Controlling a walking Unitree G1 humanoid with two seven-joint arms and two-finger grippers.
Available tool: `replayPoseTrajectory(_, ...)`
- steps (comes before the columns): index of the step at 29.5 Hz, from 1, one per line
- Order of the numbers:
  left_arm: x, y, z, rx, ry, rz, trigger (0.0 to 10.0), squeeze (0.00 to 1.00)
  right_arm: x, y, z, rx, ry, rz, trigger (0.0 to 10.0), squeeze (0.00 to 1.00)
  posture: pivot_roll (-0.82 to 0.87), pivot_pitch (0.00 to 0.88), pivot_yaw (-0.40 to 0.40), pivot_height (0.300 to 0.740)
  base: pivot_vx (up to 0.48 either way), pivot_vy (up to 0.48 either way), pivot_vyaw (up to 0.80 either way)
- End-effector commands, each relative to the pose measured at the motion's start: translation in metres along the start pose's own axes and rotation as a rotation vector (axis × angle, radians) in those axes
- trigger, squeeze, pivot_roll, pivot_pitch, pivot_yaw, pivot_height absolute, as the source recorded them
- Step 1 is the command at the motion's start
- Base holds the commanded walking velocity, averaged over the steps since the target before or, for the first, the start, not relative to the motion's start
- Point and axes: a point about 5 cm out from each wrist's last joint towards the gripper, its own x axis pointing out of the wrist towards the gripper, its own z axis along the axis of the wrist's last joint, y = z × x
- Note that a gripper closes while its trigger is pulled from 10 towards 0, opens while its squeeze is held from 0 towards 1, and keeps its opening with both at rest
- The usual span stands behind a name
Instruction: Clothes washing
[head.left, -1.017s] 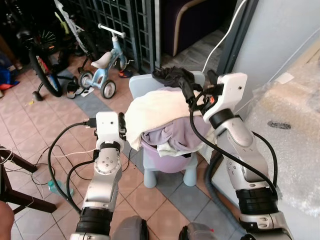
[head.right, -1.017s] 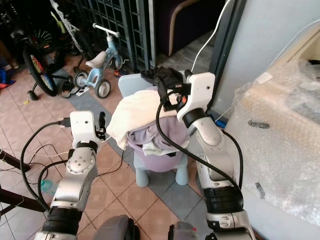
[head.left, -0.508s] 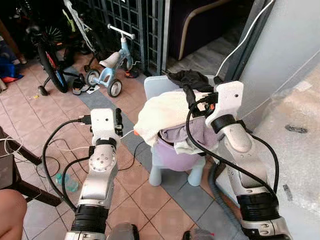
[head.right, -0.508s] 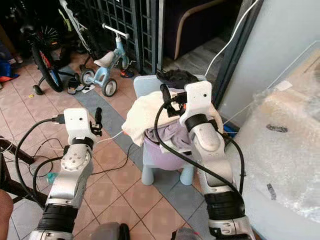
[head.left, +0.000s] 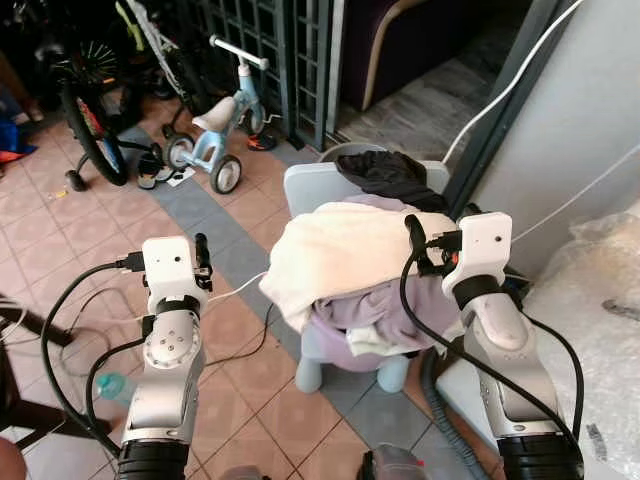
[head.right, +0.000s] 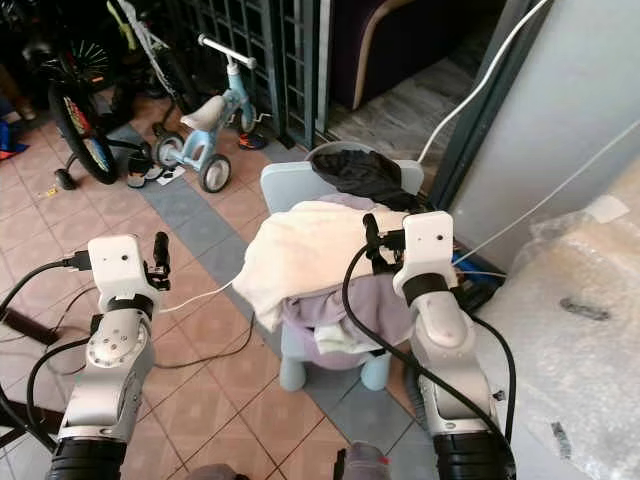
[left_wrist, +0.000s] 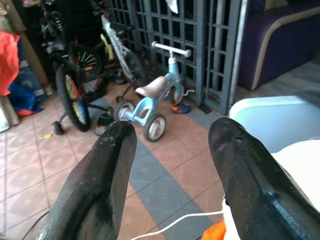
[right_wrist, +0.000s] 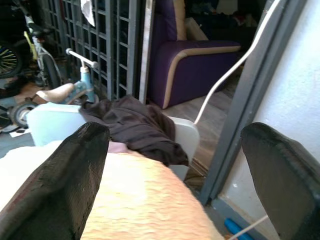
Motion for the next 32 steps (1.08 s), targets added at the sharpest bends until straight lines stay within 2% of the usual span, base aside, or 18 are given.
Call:
replayPoseTrajectory(1,-0.003,-0.001,0.000,0.010,-0.002,-0.016,10.0,0.00,0.003,0.003,-0.006,0.021,0.051,-0.002,10.0,0.00,-0.05,0.074,0.034,0.740,0.412,0.000,0.00)
replayPoseTrajectory(3,-0.004,-0.002,0.000,0.011,0.003,-0.018,10.0,0.00,0.004,0.007,-0.009,0.033,0.072,0.009,10.0,0.00,-0.05,0.075,0.034,0.740,0.349,0.000,0.00)
replayPoseTrajectory(5,-0.004,-0.003,0.000,0.011,0.004,-0.017,10.0,0.00,0.008,0.013,-0.010,-0.010,0.083,0.015,10.0,0.00,-0.04,0.078,0.031,0.740,0.122,0.000,0.00)
replayPoseTrajectory(7,-0.005,-0.003,0.000,0.011,0.004,-0.015,10.0,0.00,0.009,0.015,-0.009,0.005,0.077,0.028,10.0,0.00,-0.04,0.078,0.031,0.740,0.000,0.000,0.00)
replayPoseTrajectory(8,-0.005,-0.002,0.000,0.004,0.009,-0.002,10.0,0.00,0.009,0.021,-0.009,0.063,0.071,0.066,10.0,0.00,-0.04,0.081,0.028,0.740,0.000,0.000,0.00)
replayPoseTrajectory(10,-0.006,0.000,-0.001,0.010,0.019,0.019,10.0,0.00,0.011,0.022,-0.008,0.057,0.062,0.036,10.0,0.00,-0.03,0.085,0.026,0.740,0.000,0.000,0.00)
replayPoseTrajectory(13,-0.008,0.004,-0.002,0.018,0.026,0.042,10.0,0.00,0.015,0.028,-0.013,0.089,0.133,0.128,10.0,0.00,0.00,0.091,0.020,0.740,0.000,0.000,0.00)
replayPoseTrajectory(14,-0.011,0.007,-0.002,0.029,0.025,0.059,10.0,0.00,0.020,0.026,-0.017,0.039,0.152,0.106,10.0,0.00,0.02,0.098,0.014,0.740,0.000,0.000,0.00)
replayPoseTrajectory(16,-0.012,0.008,-0.002,0.032,0.024,0.062,10.0,0.00,0.021,0.025,-0.017,0.025,0.154,0.098,10.0,0.00,0.02,0.098,0.014,0.740,0.000,0.000,0.00)
replayPoseTrajectory(19,-0.020,0.016,-0.006,0.047,0.060,0.055,10.0,0.00,0.037,0.027,-0.027,0.025,0.231,0.104,10.0,0.00,0.07,0.125,0.011,0.740,0.000,0.000,0.00)
replayPoseTrajectory(21,-0.022,0.017,-0.007,0.048,0.067,0.054,10.0,0.00,0.040,0.028,-0.028,0.025,0.238,0.106,10.0,0.00,0.08,0.126,0.010,0.740,0.000,0.000,0.00)
replayPoseTrajectory(24,-0.032,0.025,-0.011,0.066,0.098,0.070,10.0,0.00,0.065,0.030,-0.026,-0.009,0.269,0.115,10.0,0.00,0.11,0.141,-0.003,0.740,0.000,0.000,0.00)
replayPoseTrajectory(25,-0.032,0.025,-0.011,0.066,0.098,0.070,10.0,0.00,0.065,0.030,-0.026,-0.009,0.269,0.115,10.0,0.00,0.11,0.141,-0.003,0.740,0.000,0.000,0.00)
replayPoseTrajectory(26,-0.034,0.025,-0.010,0.068,0.099,0.072,10.0,0.00,0.075,0.032,-0.021,-0.024,0.259,0.122,10.0,0.00,0.12,0.148,-0.008,0.740,0.000,0.000,0.00)
replayPoseTrajectory(28,-0.035,0.025,-0.009,0.067,0.101,0.073,10.0,0.00,0.081,0.034,-0.018,-0.042,0.250,0.130,10.0,0.00,0.12,0.152,-0.009,0.740,0.000,0.000,0.00)
replayPoseTrajectory(32,-0.049,0.023,-0.011,0.055,0.124,0.041,10.0,0.00,0.089,0.041,-0.009,-0.045,0.208,0.118,10.0,0.00,0.06,0.168,0.006,0.740,0.000,0.000,0.00)
